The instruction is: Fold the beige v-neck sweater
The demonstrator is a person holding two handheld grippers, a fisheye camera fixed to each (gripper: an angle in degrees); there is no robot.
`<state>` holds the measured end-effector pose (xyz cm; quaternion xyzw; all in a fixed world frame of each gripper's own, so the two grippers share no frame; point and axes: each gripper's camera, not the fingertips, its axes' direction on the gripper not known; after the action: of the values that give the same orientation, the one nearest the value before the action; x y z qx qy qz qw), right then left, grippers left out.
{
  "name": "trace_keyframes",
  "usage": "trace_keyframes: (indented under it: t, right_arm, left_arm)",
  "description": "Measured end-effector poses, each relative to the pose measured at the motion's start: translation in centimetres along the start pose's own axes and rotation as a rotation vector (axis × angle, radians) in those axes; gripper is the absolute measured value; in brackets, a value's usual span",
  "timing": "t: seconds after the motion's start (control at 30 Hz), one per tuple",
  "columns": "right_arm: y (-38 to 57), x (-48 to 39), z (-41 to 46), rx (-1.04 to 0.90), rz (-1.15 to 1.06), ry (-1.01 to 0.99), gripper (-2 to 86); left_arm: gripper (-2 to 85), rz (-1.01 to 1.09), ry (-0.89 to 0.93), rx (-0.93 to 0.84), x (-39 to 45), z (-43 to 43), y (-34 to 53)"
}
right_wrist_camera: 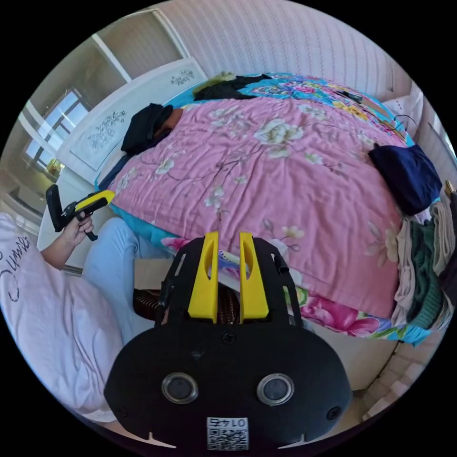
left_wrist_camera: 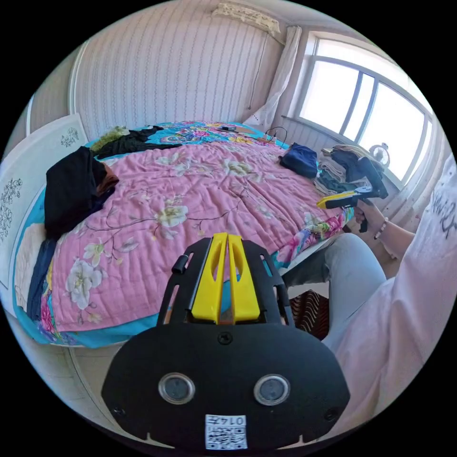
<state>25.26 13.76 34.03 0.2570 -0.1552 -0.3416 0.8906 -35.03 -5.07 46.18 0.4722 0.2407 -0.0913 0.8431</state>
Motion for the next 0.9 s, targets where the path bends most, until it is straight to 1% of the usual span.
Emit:
trace_keyframes:
  t: [0.1,0.17,0.23,0.3,0.37,0.47,0.53,0.6,0.63,0.67,0.73,0.77,0.83,0.9]
  right_arm:
    - [1.0,-2.8,2.8,-0.003,-0.017,-0.052,7.2]
    - [1.8,-4.2,4.9,-0.034,-0.026,-0.019,7.2]
    - [3.1,-5.6,8.6,-0.134,-0.024,0.011,7.9]
    - [4.0,-6.7,10.9,-0.17,-0.027,-0.046,8.2]
    - [4.5,-8.6,12.7,-0.164,-0.077,-0.084,7.7]
    - [3.5,-13.1,15.8,-0.143,-0.232,-0.067,7.1]
    - [1.1,-17.7,18.5,-0.121,-0.386,-0.103,8.0]
    - [-1.1,-21.9,20.8,-0.113,-0.513,-0.111,9.1]
    - [-2.6,-24.7,22.4,-0.1,-0.598,-0.112,9.6]
    - [-3.3,-26.2,23.2,-0.095,-0.643,-0.113,9.8]
    - [-6.2,-32.4,26.7,-0.084,-0.813,-0.115,10.3]
    - [-6.9,-33.9,27.7,-0.091,-0.85,-0.114,10.4]
    - [-9.5,-39.8,31.7,-0.135,-0.985,-0.129,10.6]
    - [-11.3,-43.7,34.4,-0.151,-1.059,-0.149,10.7]
  left_arm:
    - [-1.0,-0.025,0.038,0.041,-1.2,-2.4,1.4]
    - [-1.0,-0.028,0.051,0.042,-1.8,-3.5,2.3]
    - [-0.8,-0.047,0.07,0.042,-2.9,-4.9,3.4]
    - [-0.6,-0.066,0.075,0.052,-3.9,-6.3,4.2]
    - [-0.2,-0.094,0.043,0.087,-5.2,-8.1,5.0]
    - [2.0,-0.199,-0.085,0.174,-9.3,-12.0,6.7]
    - [5.0,-0.312,-0.226,0.23,-14.0,-15.4,8.5]
    - [6.5,-0.378,-0.332,0.269,-17.6,-17.9,10.1]
    - [7.2,-0.409,-0.414,0.272,-20.0,-19.3,11.1]
    - [7.3,-0.427,-0.458,0.267,-21.3,-20.0,11.6]
    - [7.6,-0.51,-0.594,0.237,-26.3,-22.6,13.3]
    - [7.7,-0.534,-0.617,0.233,-27.6,-23.2,13.7]
    - [7.9,-0.615,-0.666,0.24,-32.2,-25.5,14.9]
    - [8.0,-0.627,-0.719,0.232,-35.3,-26.8,15.3]
